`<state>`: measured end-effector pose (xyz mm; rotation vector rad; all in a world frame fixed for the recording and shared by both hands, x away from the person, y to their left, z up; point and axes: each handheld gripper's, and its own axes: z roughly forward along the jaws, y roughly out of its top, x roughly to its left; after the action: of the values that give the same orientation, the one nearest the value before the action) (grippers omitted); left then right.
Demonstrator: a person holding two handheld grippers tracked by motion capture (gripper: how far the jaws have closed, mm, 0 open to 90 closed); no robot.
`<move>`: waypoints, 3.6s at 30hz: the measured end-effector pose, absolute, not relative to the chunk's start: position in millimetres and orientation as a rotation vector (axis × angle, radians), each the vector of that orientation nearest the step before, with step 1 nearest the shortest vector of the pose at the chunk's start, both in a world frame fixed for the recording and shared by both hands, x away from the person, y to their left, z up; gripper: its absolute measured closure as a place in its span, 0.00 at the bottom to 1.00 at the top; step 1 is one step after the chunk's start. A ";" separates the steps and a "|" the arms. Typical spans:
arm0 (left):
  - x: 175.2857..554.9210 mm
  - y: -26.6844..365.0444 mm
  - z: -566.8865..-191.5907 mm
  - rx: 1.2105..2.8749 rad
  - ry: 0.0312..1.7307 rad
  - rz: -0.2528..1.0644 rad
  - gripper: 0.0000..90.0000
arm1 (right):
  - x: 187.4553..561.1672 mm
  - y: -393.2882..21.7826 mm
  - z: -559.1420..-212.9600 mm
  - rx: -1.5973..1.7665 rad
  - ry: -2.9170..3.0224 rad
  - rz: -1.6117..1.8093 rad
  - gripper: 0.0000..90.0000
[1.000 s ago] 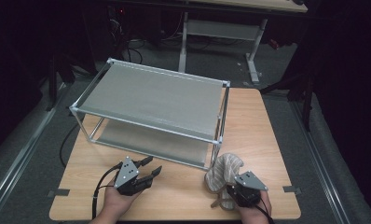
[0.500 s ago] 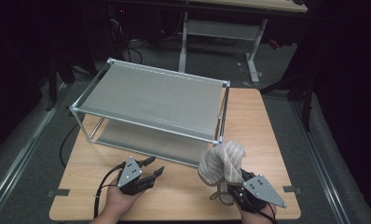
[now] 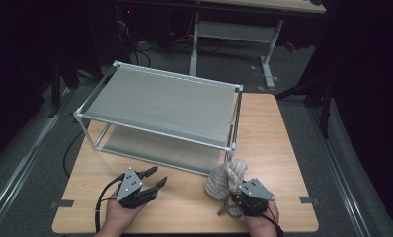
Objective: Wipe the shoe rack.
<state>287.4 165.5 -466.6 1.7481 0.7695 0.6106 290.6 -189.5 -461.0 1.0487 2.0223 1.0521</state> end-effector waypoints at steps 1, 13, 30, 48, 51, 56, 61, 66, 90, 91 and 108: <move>287.7 165.6 -466.4 1.748 0.768 0.609 0.56 | 293.4 -189.1 -469.0 1.063 2.057 1.018 0.75; 290.6 161.6 -467.0 1.754 0.763 0.596 0.56 | 289.0 -188.4 -467.8 1.060 2.056 1.007 0.75; 279.0 181.9 -468.4 1.727 0.819 0.624 0.55 | 281.2 -189.5 -408.1 0.952 1.788 1.226 0.74; 288.5 167.4 -465.7 1.727 0.763 0.602 0.53 | 299.1 -208.0 -469.6 1.117 2.037 0.972 0.73; 289.9 164.4 -465.7 1.732 0.753 0.600 0.53 | 298.4 -227.3 -462.6 1.181 1.945 0.973 0.73; 287.5 165.3 -465.5 1.727 0.757 0.605 0.52 | 300.3 -251.0 -452.2 1.248 1.809 0.971 0.73; 277.3 178.9 -465.8 1.717 0.792 0.625 0.52 | 315.0 -259.3 -445.5 1.274 1.717 1.010 0.73; 267.8 191.9 -465.3 1.697 0.830 0.650 0.52 | 332.5 -247.0 -448.2 1.257 1.741 1.032 0.73; 270.5 188.7 -464.8 1.705 0.815 0.638 0.52 | 319.6 -209.2 -458.2 1.101 2.010 1.308 0.75; 272.2 186.5 -464.7 1.707 0.809 0.633 0.52 | 314.7 -208.8 -454.8 1.084 1.999 1.332 0.75; 273.4 183.9 -465.9 1.715 0.803 0.624 0.52 | 310.9 -206.6 -446.7 1.064 1.991 1.380 0.75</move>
<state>273.4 183.9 -465.9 1.7150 0.8033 0.6238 310.9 -206.6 -446.7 1.0645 1.9914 1.3797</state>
